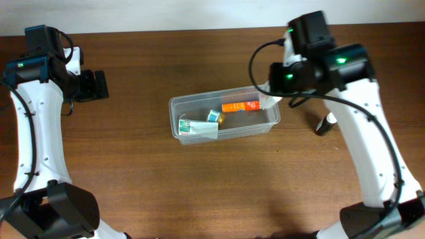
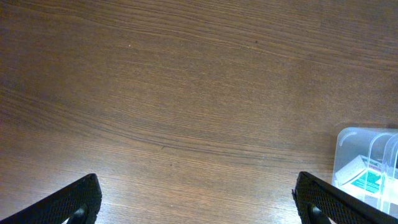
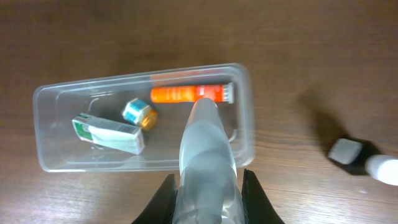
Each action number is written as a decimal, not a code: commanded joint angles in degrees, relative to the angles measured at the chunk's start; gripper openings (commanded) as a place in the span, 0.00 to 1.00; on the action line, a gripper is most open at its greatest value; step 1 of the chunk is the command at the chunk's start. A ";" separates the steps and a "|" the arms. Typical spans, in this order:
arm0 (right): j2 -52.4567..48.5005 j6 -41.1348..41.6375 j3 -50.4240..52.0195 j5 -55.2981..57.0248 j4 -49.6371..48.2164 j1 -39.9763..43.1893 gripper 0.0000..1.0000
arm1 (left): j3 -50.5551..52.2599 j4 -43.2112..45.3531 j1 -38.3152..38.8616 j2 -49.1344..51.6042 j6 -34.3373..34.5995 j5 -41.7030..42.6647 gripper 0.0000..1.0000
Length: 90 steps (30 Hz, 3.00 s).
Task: Pack container
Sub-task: 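Carry the spray bottle into the container and release, then grasp the dark brown bottle with the right gripper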
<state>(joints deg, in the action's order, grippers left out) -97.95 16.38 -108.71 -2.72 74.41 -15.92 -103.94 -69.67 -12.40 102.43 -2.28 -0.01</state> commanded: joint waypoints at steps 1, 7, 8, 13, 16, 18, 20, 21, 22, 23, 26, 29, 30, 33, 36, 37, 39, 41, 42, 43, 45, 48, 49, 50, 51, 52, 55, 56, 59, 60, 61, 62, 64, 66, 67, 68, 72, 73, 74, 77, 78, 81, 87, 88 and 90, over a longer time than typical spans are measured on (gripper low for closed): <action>-2.64 4.39 3.56 0.55 -2.58 -1.73 0.12 | -0.42 -0.04 -0.13 -1.09 0.59 0.22 0.99; -3.65 6.67 15.98 0.22 -11.54 -1.27 0.12 | -0.42 -0.04 -0.13 -1.09 0.59 0.20 0.99; -3.65 6.69 17.64 0.22 -12.85 -1.27 0.12 | -0.42 -0.04 -0.13 -1.09 0.59 0.20 0.99; -3.69 8.20 25.51 1.97 -20.50 -1.25 0.13 | -0.42 -0.04 -0.13 -1.09 0.59 0.20 0.99; -3.69 8.15 26.86 3.08 -21.97 -1.27 0.13 | -0.42 -0.04 -0.13 -1.09 0.59 0.20 0.99; -3.69 8.13 26.86 5.66 -22.23 -1.27 0.14 | -0.42 -0.04 -0.13 -1.09 0.59 0.20 0.99; -3.69 8.11 26.86 6.43 -22.16 -1.25 0.18 | -0.42 -0.04 -0.13 -1.09 0.59 0.20 1.00; -3.69 8.13 26.86 6.43 -22.10 -1.27 0.20 | -0.42 -0.04 -0.13 -1.09 0.59 0.20 0.99; -3.69 8.11 26.86 6.45 -21.99 -1.27 0.22 | -0.42 -0.04 -0.13 -1.09 0.59 0.20 0.99; -3.69 8.11 26.86 6.45 -21.99 -1.27 0.22 | -0.42 -0.04 -0.13 -1.09 0.59 0.20 0.99; -3.69 8.11 26.84 6.91 -22.91 -1.27 0.22 | -0.42 -0.04 -0.13 -1.09 0.59 0.20 0.99; -3.69 8.09 26.73 8.15 -23.34 -1.25 0.29 | -0.42 -0.04 -0.13 -1.09 0.59 0.20 0.99; -3.67 8.07 26.73 8.50 -23.50 -1.27 0.38 | -0.42 -0.04 -0.13 -1.09 0.59 0.20 0.99; -3.28 5.95 24.57 8.57 -22.12 -1.27 0.62 | -0.42 -0.04 -0.13 -1.09 0.59 0.20 0.99; -0.74 4.85 18.84 8.61 -17.55 -1.27 0.65 | -0.42 -0.04 -0.13 -1.09 0.59 0.20 0.99; 0.09 4.85 17.00 8.61 -15.98 -1.27 0.67 | -0.42 -0.04 -0.13 -1.09 0.59 0.20 1.00; 2.23 3.69 12.28 8.61 -11.67 -1.25 0.74 | -0.42 -0.07 -0.13 -1.09 0.59 0.20 0.99; 3.52 3.41 10.14 8.85 -8.83 -0.87 0.77 | -0.42 -0.04 -0.13 -1.09 0.59 0.20 0.99; 4.55 3.41 9.42 9.01 -6.80 0.09 0.76 | -0.42 -0.04 -0.13 -1.09 0.59 0.20 1.00; 5.20 3.41 9.42 9.01 -5.40 1.44 0.77 | -0.42 -0.04 -0.13 -1.09 0.59 0.20 0.99; 5.33 3.43 9.44 8.98 -3.30 4.11 0.76 | -0.42 -0.04 -0.13 -1.09 0.59 0.20 0.99; 5.18 3.45 11.82 8.96 -2.64 10.40 0.77 | -0.42 -0.04 -0.13 -1.09 0.59 0.20 0.99; 4.61 3.48 13.84 8.94 -3.10 14.25 0.76 | -0.42 -0.04 -0.13 -1.09 0.59 0.20 0.99; 4.33 3.56 14.88 8.90 -3.54 15.67 0.76 | -0.42 -0.04 -0.13 -1.09 0.59 0.20 0.99; 3.76 3.58 16.90 8.33 -4.44 18.27 0.76 | -0.42 -0.04 -0.13 -1.09 0.59 0.20 0.99; 3.30 3.58 18.43 7.85 -5.29 19.87 0.76 | -0.42 -0.04 -0.13 -1.09 0.59 0.20 0.99; 1.29 3.56 24.00 5.27 -9.14 24.94 0.75 | -0.42 -0.04 -0.13 -1.09 0.59 0.20 0.99; 0.39 3.56 25.66 3.89 -10.54 26.53 0.73 | -0.42 -0.04 -0.13 -1.09 0.59 0.20 0.99; -1.55 3.56 28.24 0.72 -11.43 29.68 0.66 | -0.42 -0.04 -0.13 -1.09 0.59 0.20 0.99; -1.97 3.56 28.74 0.20 -11.45 30.40 0.66 | -0.42 -0.04 -0.13 -1.09 0.59 0.20 0.99; -2.54 3.34 29.07 0.11 -11.87 30.97 0.66 | -0.42 -0.04 -0.13 -1.09 0.59 0.20 1.00; -2.73 3.34 29.07 0.13 -11.98 31.12 0.66 | -0.42 -0.04 -0.13 -1.09 0.59 0.20 0.99; -2.93 3.34 29.09 -0.39 -12.74 30.97 0.63 | -0.42 -0.04 -0.13 -1.09 0.59 0.20 0.99; -2.93 3.37 29.09 -1.27 -13.25 30.56 0.61 | -0.42 -0.04 -0.13 -1.09 0.59 0.20 0.99; -2.93 3.37 29.11 -1.53 -13.75 30.38 0.59 | -0.42 -0.04 -0.13 -1.09 0.59 0.20 0.99; -2.93 3.37 29.11 -1.57 -14.03 30.23 0.57 | -0.42 -0.04 -0.13 -1.09 0.59 0.20 0.99; -3.41 3.39 29.11 -1.60 -14.78 30.18 0.53 | -0.42 -0.07 -0.13 -1.09 0.59 0.20 0.99; -3.78 3.41 29.11 -1.60 -14.95 30.18 0.53 | -0.42 -0.04 -0.13 -1.09 0.59 0.20 0.99; -4.24 3.41 29.11 -1.60 -15.26 30.18 0.53 | -0.42 -0.04 -0.13 -1.09 0.59 0.20 0.99; -5.84 3.43 29.11 -1.84 -15.54 30.18 0.46 | -0.42 -0.04 -0.13 -1.09 0.59 0.20 0.99; -6.34 3.43 29.11 -1.86 -15.54 30.16 0.43 | -0.42 -0.04 -0.13 -1.09 0.59 0.20 0.99; -7.32 3.58 29.11 -1.79 -15.61 30.18 0.27 | -0.42 -0.04 -0.13 -1.09 0.59 0.20 0.99; -6.80 3.58 28.85 -1.84 -15.08 30.16 0.16 | -0.42 -0.04 -0.13 -1.09 0.59 0.20 0.99; -6.19 3.58 28.70 -1.84 -14.62 30.12 0.16 | -0.42 -0.04 -0.13 -1.09 0.59 0.20 0.99; -4.59 3.56 27.76 -1.81 -13.14 29.73 0.16 | -0.42 -0.04 -0.13 -1.09 0.59 0.20 0.99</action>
<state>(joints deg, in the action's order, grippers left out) -104.73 19.55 -79.88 -4.45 59.35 14.55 -103.94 -69.67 -12.40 102.41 -2.28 -0.01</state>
